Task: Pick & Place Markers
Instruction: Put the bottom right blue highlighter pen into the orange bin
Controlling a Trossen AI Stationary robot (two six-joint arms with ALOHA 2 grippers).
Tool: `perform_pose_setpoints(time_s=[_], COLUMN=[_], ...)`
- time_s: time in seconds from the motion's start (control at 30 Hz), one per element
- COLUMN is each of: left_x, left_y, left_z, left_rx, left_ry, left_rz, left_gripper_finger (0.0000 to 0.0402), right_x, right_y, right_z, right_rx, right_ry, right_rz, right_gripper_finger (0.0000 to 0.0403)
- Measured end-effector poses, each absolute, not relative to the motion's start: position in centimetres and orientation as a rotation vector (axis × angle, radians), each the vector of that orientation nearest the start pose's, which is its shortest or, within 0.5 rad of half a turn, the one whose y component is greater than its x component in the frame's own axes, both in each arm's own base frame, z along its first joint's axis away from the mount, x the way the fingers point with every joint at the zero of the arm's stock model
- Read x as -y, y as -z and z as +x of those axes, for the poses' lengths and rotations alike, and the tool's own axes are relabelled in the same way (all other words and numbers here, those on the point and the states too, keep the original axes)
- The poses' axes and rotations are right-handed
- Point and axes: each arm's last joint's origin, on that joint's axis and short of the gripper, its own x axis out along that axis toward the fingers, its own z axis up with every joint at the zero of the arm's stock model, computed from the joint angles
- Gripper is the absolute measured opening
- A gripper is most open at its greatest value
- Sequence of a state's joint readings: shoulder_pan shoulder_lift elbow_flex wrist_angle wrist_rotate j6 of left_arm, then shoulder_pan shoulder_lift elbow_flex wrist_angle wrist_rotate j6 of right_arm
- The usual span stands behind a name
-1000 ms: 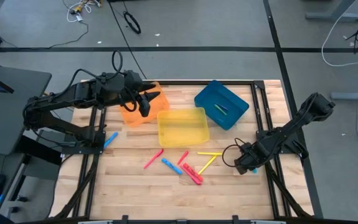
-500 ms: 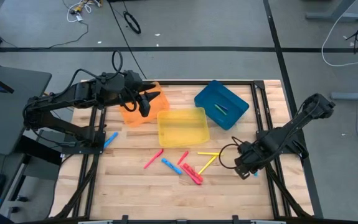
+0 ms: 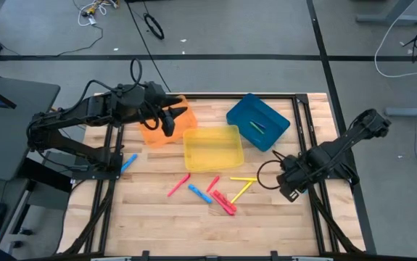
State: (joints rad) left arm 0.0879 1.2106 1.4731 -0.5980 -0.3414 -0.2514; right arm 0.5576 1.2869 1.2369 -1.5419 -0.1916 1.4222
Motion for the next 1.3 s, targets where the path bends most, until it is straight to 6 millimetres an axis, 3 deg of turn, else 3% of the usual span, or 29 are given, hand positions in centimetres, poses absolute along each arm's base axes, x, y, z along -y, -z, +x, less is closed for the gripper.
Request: perform_pose_setpoints(time_s=[0.23, 0.47, 0.9, 1.13, 1.3], left_x=[-2.9, -2.9, -2.8, -2.6, -2.6], left_y=[-44.0, -43.8, -43.7, -43.5, -43.5], left_z=[23.6, 23.6, 23.5, 23.5, 23.5], left_rx=[-0.287, -0.305, -0.312, -0.339, -0.345], left_ry=[-0.424, -0.427, -0.42, -0.366, -0.361], left_rz=[-0.261, -0.267, -0.27, -0.301, -0.323], left_gripper_finger=[0.0177, 0.0177, 0.0177, 0.0177, 0.0177], right_x=[-8.8, -5.3, 0.0, 2.0, 3.2], right_y=[-31.7, -33.2, -33.7, -35.2, -36.5], right_z=[17.7, 20.1, 27.0, 30.0, 31.3], right_rx=[-1.543, -1.42, -1.364, -1.255, -1.062], right_ry=[0.498, 0.412, 0.238, 0.245, 0.266], right_rz=[0.712, 0.648, 0.375, 0.251, 0.244], right_gripper_finger=[0.0048, 0.0048, 0.0048, 0.0048, 0.0048])
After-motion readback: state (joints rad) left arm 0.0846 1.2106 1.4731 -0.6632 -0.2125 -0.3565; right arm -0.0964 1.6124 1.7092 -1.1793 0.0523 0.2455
